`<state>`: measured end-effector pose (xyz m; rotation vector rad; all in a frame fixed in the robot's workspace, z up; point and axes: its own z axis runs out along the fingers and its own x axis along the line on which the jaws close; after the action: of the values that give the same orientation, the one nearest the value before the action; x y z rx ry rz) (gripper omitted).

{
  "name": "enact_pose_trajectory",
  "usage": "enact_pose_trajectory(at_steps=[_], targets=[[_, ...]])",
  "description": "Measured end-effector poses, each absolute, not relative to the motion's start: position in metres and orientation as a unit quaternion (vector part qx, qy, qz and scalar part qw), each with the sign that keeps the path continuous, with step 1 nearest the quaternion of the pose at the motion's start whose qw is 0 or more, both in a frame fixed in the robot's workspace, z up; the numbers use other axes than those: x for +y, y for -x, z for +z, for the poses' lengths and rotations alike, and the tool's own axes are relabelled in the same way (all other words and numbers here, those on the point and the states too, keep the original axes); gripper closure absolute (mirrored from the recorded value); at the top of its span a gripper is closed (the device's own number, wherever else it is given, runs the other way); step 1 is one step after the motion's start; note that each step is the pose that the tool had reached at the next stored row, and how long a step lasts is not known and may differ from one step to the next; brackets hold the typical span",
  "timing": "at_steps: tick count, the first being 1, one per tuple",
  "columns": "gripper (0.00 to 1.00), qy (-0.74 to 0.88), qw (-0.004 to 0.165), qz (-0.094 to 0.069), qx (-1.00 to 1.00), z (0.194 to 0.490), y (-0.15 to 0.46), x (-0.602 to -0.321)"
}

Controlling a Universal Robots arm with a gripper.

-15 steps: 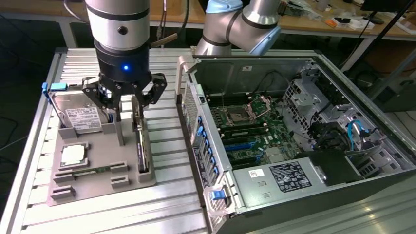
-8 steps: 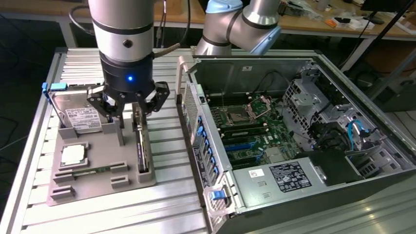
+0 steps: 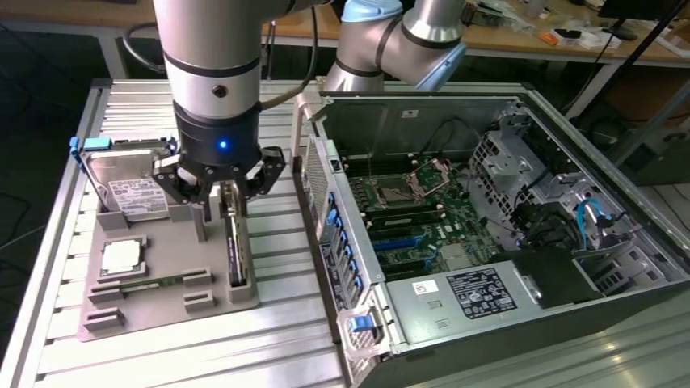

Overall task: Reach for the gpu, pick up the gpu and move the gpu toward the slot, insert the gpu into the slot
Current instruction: 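Pick up the gpu and move the gpu toward the slot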

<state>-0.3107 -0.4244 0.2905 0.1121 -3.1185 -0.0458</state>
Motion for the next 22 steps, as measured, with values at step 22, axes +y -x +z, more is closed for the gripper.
enact_pose_trajectory(at_steps=[22], targets=[[0.52, -0.007, 0.010, -0.015, -1.000, 0.253, 0.307, -0.426]])
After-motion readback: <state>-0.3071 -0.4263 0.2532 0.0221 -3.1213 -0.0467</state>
